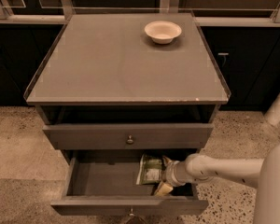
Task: Pick green jalapeno chip bag from middle drawer and place on counter
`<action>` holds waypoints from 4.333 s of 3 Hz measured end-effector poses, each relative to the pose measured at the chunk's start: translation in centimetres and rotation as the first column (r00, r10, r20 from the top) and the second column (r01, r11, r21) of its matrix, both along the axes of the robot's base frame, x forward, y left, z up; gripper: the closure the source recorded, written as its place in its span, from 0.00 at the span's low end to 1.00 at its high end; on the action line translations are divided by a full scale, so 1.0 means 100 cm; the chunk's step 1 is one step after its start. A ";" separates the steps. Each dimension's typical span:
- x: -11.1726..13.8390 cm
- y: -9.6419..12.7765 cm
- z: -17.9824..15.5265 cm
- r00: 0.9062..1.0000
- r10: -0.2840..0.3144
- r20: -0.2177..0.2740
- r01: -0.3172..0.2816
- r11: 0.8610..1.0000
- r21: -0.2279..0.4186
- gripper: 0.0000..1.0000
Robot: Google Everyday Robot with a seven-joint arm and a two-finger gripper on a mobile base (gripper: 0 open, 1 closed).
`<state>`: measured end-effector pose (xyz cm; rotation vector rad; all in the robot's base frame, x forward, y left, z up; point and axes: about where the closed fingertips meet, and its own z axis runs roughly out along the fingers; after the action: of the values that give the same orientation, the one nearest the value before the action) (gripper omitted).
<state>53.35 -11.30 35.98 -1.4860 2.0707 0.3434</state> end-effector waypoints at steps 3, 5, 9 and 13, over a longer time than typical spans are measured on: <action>-0.001 -0.001 -0.001 1.000 0.002 -0.004 -0.002 1.000 -0.004 0.65; -0.024 -0.012 0.061 1.000 0.005 0.015 -0.007 0.984 0.176 1.00; -0.108 -0.075 0.215 0.997 -0.071 -0.041 0.078 0.976 0.205 1.00; -0.092 -0.048 0.434 0.964 0.036 0.263 -0.055 0.996 0.064 1.00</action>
Offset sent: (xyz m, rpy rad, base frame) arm -0.0006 -0.0011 -0.0014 -0.0040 0.0039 0.0021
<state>44.18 -16.08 79.39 -1.4537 1.8006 0.2216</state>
